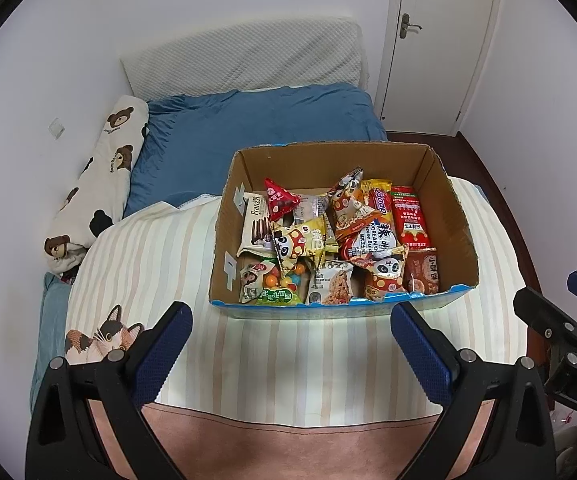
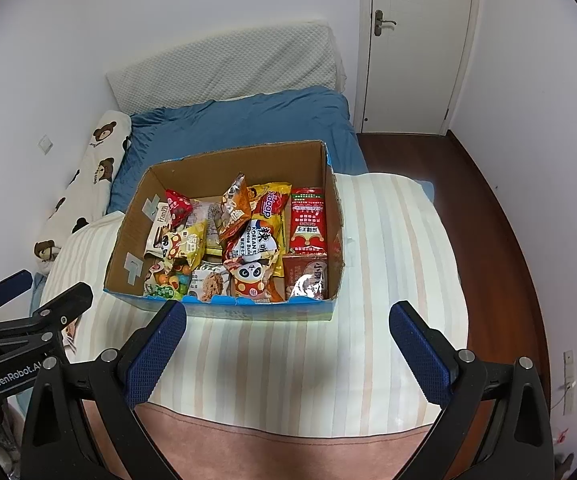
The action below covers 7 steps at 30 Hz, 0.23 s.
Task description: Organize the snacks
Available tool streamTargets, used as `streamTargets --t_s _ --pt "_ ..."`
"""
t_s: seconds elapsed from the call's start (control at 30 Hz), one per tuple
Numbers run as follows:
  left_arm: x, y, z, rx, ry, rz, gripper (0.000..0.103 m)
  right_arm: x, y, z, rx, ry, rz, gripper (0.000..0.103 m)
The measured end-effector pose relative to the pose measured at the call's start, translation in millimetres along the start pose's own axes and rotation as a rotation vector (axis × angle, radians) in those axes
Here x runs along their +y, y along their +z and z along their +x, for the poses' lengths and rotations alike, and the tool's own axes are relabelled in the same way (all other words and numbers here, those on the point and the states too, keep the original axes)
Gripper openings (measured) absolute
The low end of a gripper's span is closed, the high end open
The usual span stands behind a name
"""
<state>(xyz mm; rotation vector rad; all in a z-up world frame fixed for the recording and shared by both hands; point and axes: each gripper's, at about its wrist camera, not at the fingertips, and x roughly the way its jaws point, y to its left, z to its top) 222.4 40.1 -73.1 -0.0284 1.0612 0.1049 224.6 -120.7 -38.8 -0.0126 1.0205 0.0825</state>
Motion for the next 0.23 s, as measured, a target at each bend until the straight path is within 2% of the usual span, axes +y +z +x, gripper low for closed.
streamTargets --t_s 0.23 --pt "-1.1 -0.6 -1.6 -0.006 -0.005 0.001 0.102 -1.1 -1.2 -0.8 -0.001 0.000 0.003 0.103"
